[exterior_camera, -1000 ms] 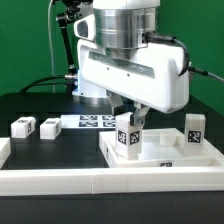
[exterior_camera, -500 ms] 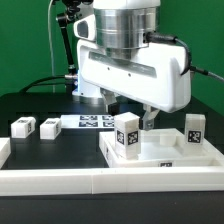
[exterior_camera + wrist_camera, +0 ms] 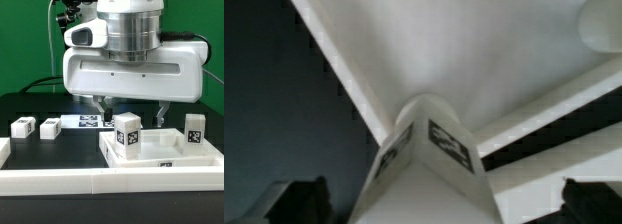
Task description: Assemble square table
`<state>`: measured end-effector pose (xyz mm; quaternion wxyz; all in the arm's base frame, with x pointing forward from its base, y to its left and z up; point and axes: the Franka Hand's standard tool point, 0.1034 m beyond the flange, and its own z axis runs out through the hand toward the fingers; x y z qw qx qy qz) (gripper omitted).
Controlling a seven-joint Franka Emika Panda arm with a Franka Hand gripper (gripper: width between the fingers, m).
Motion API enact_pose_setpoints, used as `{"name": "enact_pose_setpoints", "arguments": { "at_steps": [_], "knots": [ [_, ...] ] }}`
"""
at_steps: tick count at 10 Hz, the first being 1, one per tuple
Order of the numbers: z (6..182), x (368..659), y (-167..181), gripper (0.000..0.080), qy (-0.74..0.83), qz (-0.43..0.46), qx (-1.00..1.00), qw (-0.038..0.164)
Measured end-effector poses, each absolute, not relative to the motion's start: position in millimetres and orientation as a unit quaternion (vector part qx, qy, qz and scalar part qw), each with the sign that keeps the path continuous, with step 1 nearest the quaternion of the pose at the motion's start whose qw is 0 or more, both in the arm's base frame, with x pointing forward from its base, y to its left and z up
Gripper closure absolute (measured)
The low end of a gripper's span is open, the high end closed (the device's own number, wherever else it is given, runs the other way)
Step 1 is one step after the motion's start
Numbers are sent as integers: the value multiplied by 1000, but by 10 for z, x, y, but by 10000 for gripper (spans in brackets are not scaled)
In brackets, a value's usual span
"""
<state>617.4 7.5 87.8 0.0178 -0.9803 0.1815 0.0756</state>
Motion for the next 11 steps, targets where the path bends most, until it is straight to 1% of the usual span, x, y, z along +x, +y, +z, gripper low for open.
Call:
{"name": "enact_pose_setpoints", "arguments": {
  "at_steps": [6, 8, 10, 11],
  "knots": [
    [869, 6168, 55, 150, -65, 70, -995, 35],
    [877, 6175, 71, 150, -106, 67, -991, 38],
    [876, 6175, 70, 150, -112, 67, -991, 38],
    [875, 6175, 70, 284, -112, 67, -991, 38]
  ]
}}
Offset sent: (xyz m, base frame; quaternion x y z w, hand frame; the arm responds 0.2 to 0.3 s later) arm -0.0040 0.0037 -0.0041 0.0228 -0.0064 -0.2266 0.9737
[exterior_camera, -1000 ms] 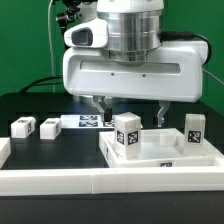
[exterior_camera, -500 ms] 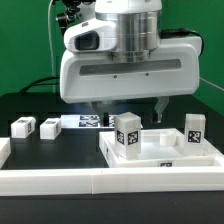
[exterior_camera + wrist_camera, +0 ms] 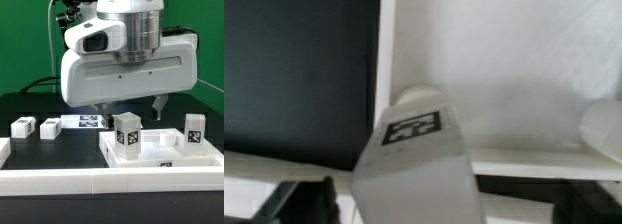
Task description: Assemble square table
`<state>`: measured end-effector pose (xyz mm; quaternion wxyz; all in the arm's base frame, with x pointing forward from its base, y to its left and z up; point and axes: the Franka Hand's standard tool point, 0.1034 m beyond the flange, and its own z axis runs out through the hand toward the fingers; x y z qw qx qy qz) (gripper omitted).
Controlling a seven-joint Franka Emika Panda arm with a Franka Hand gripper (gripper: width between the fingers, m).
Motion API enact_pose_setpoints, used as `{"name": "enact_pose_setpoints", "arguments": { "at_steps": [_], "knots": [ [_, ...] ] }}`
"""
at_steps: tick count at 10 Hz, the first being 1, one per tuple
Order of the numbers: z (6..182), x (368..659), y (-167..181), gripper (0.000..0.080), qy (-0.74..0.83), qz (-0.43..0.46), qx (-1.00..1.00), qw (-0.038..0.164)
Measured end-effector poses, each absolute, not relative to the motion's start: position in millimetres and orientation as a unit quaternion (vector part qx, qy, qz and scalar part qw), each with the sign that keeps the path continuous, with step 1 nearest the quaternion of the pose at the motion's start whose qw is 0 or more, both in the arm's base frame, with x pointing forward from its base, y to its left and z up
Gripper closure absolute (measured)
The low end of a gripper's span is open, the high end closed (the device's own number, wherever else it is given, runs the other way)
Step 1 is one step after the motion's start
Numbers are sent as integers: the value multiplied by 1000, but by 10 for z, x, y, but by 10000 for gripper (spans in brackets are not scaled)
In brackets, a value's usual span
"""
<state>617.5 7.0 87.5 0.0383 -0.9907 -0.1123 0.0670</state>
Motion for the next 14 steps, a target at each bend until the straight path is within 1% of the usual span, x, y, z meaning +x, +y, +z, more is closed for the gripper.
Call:
{"name": "enact_pose_setpoints", "arguments": {
  "at_steps": [1, 2, 3, 6, 9, 11, 13, 14],
  "knots": [
    [875, 6175, 71, 421, -105, 67, -991, 38],
    [875, 6175, 70, 421, -98, 67, -992, 38],
    [875, 6176, 67, 512, -93, 68, -993, 37],
    [875, 6178, 67, 511, -15, 69, -997, 33],
    [867, 6210, 48, 511, 182, 50, -982, 21],
    [868, 6228, 81, 511, 273, 43, -961, 15],
    [875, 6238, 92, 509, 371, 34, -928, 4],
    [878, 6240, 94, 509, 398, 33, -917, 3]
  ]
}}
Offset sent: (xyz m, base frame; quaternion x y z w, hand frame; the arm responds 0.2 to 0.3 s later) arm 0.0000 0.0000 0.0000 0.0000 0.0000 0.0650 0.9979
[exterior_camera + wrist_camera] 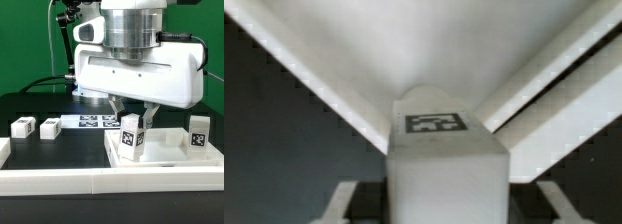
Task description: Assemble square table
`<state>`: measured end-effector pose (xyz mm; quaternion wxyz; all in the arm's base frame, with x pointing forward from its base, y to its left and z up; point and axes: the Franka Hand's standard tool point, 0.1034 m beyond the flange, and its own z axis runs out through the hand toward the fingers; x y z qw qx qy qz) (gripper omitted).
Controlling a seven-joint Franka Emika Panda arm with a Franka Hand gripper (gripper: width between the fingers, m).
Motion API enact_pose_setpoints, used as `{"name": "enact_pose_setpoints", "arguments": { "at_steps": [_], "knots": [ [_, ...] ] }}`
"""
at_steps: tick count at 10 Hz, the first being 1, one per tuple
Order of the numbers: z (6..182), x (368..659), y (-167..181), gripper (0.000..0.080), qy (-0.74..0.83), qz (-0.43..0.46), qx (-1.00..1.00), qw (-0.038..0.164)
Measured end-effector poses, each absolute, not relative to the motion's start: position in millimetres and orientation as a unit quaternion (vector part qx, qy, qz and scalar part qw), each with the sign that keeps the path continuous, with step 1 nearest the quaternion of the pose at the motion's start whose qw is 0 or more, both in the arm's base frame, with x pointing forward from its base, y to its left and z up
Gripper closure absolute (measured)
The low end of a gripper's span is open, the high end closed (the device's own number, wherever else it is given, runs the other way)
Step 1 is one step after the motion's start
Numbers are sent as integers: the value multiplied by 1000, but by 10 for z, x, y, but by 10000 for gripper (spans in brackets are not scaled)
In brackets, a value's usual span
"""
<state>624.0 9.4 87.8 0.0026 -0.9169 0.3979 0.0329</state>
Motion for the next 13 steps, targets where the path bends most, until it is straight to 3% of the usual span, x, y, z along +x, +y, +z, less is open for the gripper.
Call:
{"name": "enact_pose_setpoints", "arguments": {
  "at_steps": [3, 4, 5, 8, 13],
  "knots": [
    [870, 6237, 107, 509, 469, 34, -882, 1],
    [869, 6236, 110, 327, 468, 34, -883, 1],
    [870, 6237, 107, 212, 460, 34, -887, 1],
    [874, 6303, 52, 153, 327, 30, -945, 7],
    [861, 6307, 40, 150, 163, 27, -986, 10]
  ]
}}
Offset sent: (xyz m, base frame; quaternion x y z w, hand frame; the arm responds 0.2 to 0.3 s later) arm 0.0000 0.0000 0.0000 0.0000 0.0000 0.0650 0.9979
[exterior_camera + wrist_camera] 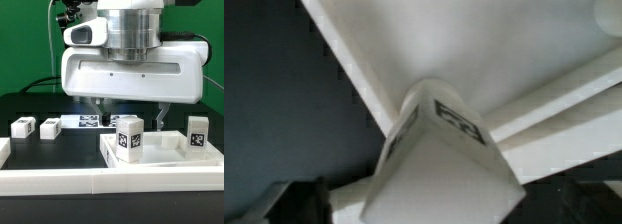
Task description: Assemble square table
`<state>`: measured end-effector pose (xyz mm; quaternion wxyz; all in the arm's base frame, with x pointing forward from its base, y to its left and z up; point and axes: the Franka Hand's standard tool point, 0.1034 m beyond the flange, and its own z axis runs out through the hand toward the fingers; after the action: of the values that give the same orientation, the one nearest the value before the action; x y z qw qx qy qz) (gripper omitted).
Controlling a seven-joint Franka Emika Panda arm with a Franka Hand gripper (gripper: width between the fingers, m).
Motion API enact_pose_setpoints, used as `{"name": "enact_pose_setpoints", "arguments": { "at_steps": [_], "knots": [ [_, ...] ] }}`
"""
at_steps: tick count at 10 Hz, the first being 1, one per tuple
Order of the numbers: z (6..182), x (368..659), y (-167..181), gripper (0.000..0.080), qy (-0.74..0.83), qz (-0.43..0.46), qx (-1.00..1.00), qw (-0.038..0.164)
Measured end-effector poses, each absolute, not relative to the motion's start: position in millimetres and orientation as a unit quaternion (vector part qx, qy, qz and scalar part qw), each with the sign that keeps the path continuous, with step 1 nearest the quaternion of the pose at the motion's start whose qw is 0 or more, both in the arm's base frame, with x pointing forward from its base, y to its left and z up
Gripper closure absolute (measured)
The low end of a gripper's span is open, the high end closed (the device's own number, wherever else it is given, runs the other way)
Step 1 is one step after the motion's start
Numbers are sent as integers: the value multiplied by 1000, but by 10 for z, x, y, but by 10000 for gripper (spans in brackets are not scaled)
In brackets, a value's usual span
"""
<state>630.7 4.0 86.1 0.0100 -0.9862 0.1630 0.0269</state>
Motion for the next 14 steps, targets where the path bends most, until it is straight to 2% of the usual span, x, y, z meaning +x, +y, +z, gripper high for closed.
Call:
{"name": "enact_pose_setpoints", "arguments": {
  "at_steps": [5, 10, 12, 13, 14],
  "knots": [
    [846, 6278, 50, 150, -112, 27, -993, 18],
    [843, 6277, 52, 154, -216, 26, -976, 17],
    [842, 6276, 50, 406, -216, 26, -976, 17],
    [842, 6277, 51, 406, -206, 26, -978, 17],
    [842, 6277, 50, 509, -202, 26, -979, 17]
  ]
}}
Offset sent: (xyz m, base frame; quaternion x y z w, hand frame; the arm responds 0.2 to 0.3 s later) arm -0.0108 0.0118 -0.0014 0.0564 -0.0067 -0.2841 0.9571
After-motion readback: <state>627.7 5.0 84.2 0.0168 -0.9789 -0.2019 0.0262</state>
